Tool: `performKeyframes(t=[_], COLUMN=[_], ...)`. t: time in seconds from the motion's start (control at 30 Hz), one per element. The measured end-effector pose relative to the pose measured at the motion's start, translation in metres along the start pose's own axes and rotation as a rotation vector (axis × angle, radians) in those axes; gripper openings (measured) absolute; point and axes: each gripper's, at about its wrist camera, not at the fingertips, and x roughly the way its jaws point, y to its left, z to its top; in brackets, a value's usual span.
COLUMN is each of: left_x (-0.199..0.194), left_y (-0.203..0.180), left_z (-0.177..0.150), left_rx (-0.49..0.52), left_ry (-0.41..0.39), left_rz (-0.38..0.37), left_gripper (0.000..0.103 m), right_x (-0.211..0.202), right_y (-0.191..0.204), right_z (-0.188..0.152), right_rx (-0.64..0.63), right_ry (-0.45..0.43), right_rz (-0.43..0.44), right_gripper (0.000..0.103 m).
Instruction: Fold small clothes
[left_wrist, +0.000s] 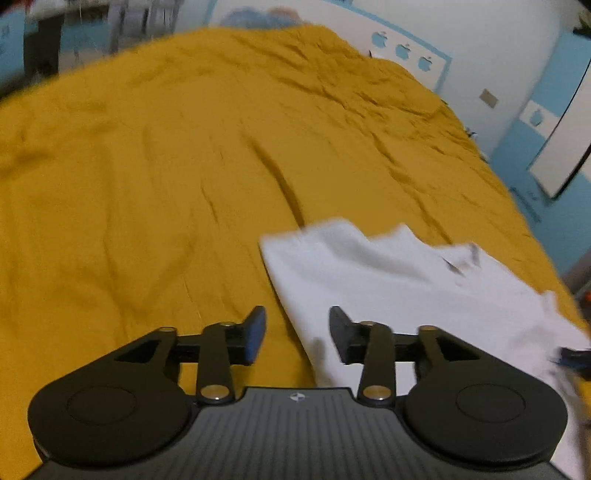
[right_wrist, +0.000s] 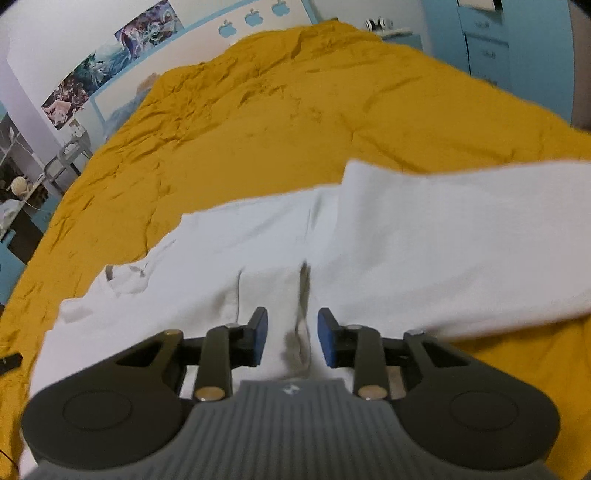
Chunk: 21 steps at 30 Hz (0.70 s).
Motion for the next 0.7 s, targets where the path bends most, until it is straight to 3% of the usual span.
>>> performKeyframes(t=[0.17, 0.23, 0.27, 0.33, 0.37, 0.47, 0.53, 0.63, 0.7], left_x=[-0.009, -0.006, -0.005, -0.003, -0.002, -0.002, -0.001, 0.003, -0.001], left_y=[0.007, 0.012, 0.011, 0.009, 0.008, 0.000, -0.004, -0.006, 0.000], left_z=[-0.033, -0.040, -0.044, -0.046, -0.047, -0.048, -0.048, -0.051, -0.054], left_rx=[-0.062, -0.104, -0.109, -0.108, -0.122, -0.094, -0.086, -0.035, -0.063], left_ry=[0.053, 0.068, 0.070, 0.068, 0.074, 0.079, 0.094, 0.124, 0.128], left_rz=[-0.022, -0.039, -0.046, -0.047, -0.063, -0.008, 0.032, 0.199, 0.167], left_gripper=[0.054, 0.052, 0.046, 0.008, 0.005, 0.003, 0.000, 0.000, 0.000], right_x=[0.005, 0.009, 0.010, 0.003, -0.005, -0.029, -0.031, -0.008, 0.006], right_y=[-0.005, -0.001, -0.001, 0.002, 0.006, 0.017, 0.018, 0.006, -0.001], right_z=[-0.017, -0.018, -0.017, -0.014, -0.013, -0.010, -0.013, -0.026, -0.035], right_rx=[0.098, 0.077, 0.075, 0.086, 0.075, 0.020, 0.001, 0.002, -0.007], right_ry=[0.040, 0.044, 0.047, 0.027, -0.005, -0.072, -0.048, 0.026, 0.038], right_rz=[0.051, 0.032, 0.019, 0.026, 0.031, 0.035, -0.015, -0.062, -0.055], right_gripper=[0.024, 0.007, 0.006, 0.003, 0.003, 0.003, 0.003, 0.003, 0.003])
